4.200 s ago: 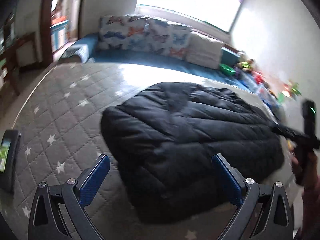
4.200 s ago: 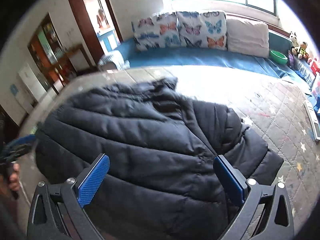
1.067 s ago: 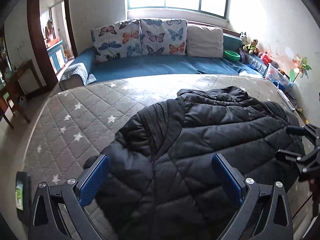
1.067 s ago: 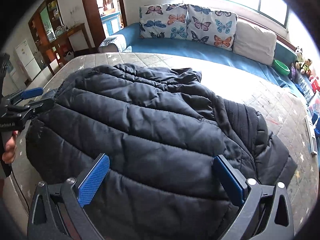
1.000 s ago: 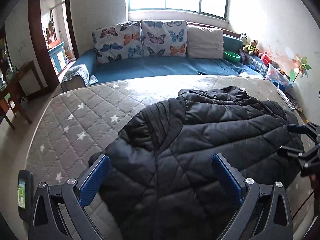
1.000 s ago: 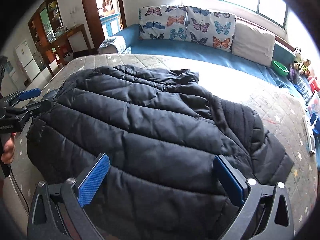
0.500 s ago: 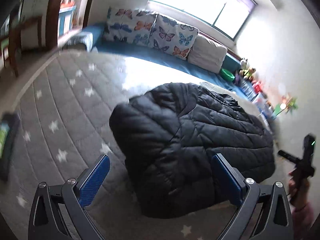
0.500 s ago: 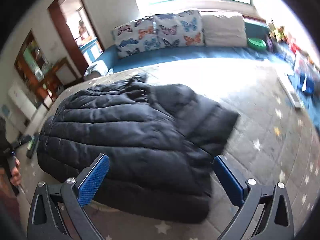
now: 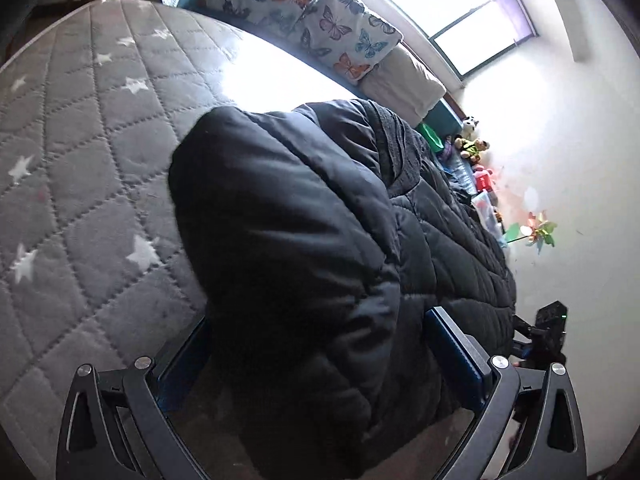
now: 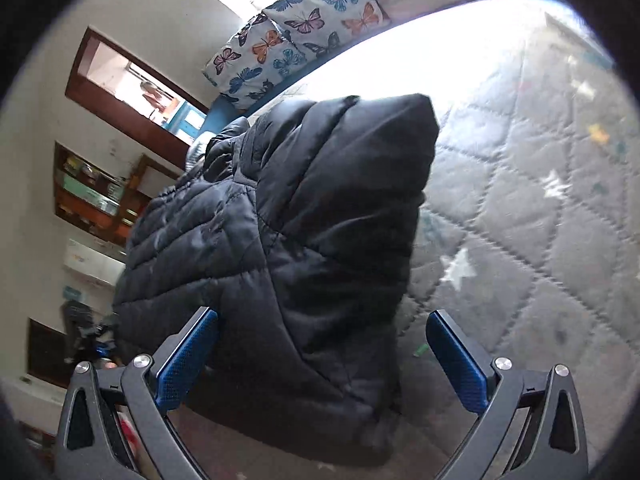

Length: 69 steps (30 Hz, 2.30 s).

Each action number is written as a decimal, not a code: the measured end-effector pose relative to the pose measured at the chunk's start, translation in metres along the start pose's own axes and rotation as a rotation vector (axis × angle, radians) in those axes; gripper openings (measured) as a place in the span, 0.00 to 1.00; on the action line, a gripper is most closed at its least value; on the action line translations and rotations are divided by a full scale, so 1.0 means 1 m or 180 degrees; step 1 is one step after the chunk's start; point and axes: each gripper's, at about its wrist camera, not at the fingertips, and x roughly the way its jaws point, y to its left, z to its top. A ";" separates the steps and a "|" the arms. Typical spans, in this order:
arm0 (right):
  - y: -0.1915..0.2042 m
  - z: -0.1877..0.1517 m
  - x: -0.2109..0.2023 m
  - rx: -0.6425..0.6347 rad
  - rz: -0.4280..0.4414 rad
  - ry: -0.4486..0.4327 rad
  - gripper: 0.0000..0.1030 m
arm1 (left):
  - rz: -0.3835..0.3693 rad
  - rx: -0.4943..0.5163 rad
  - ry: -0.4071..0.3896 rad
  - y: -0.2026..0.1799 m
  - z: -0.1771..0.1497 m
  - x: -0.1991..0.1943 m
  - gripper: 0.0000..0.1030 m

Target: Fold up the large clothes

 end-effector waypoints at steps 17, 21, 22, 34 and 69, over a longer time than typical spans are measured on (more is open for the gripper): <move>0.011 0.019 0.026 -0.0129 0.0200 0.0368 1.00 | -0.0045 -0.0022 0.0224 -0.001 0.016 0.024 1.00; 0.013 0.019 0.026 -0.0187 0.0241 0.0404 1.00 | -0.0015 0.0035 0.0268 -0.006 0.017 0.028 1.00; 0.013 0.019 0.026 -0.0218 0.0249 0.0413 1.00 | -0.0009 0.0020 0.0298 -0.006 0.017 0.028 1.00; 0.008 0.027 0.029 -0.0307 0.0335 0.0523 1.00 | -0.0213 -0.0030 0.0358 -0.002 0.019 0.043 1.00; 0.067 -0.003 -0.044 -0.0887 -0.0063 -0.0149 0.59 | 0.0347 0.0728 -0.0118 -0.111 -0.008 0.021 0.60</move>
